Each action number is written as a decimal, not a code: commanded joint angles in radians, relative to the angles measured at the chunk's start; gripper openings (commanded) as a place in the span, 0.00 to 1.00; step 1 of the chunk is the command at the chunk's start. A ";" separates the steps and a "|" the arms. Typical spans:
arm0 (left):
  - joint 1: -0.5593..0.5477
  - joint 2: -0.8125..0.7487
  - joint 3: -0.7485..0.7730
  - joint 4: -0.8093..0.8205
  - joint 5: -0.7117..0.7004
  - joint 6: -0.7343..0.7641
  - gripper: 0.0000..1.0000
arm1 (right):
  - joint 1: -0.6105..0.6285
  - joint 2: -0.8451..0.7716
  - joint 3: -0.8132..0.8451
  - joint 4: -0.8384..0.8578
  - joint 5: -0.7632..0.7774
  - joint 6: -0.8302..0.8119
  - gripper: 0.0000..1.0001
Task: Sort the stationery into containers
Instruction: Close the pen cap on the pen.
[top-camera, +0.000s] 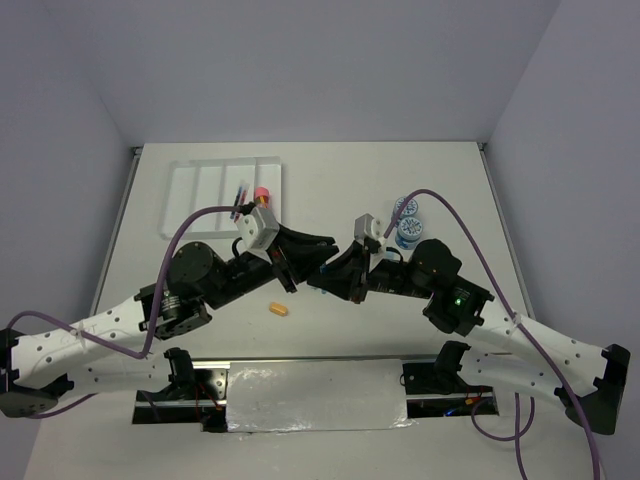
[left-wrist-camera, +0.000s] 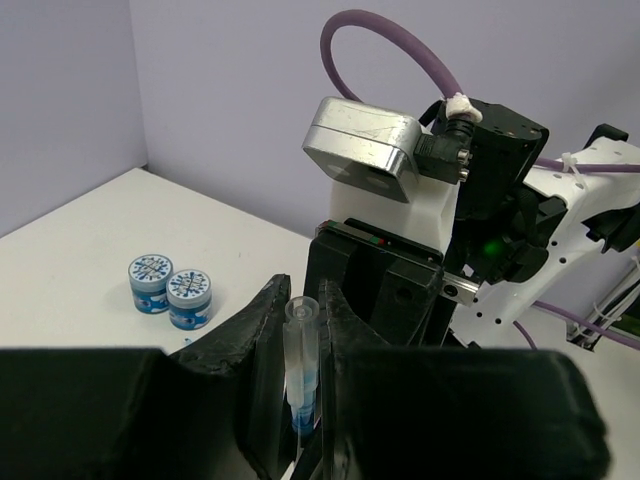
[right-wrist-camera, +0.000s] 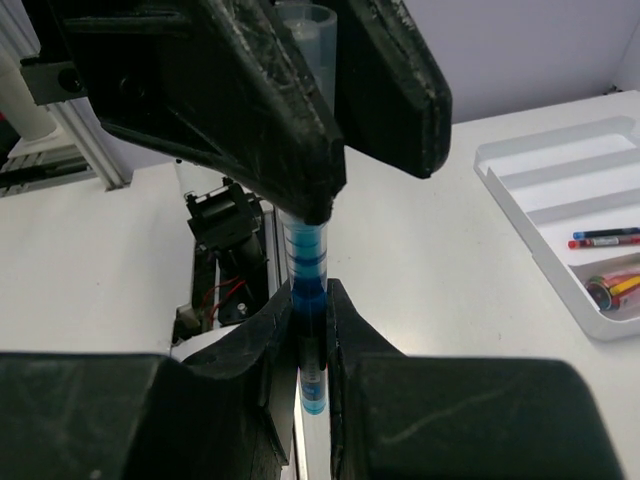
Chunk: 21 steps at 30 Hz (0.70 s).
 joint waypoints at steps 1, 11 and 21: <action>-0.003 0.017 0.035 0.012 0.034 -0.021 0.12 | -0.005 -0.003 0.058 0.016 0.042 0.010 0.00; -0.003 0.031 -0.051 0.020 -0.015 -0.101 0.00 | -0.017 -0.007 0.194 0.013 0.149 0.042 0.00; -0.026 0.097 -0.250 0.122 0.040 -0.251 0.00 | -0.085 0.150 0.625 -0.048 0.063 0.042 0.00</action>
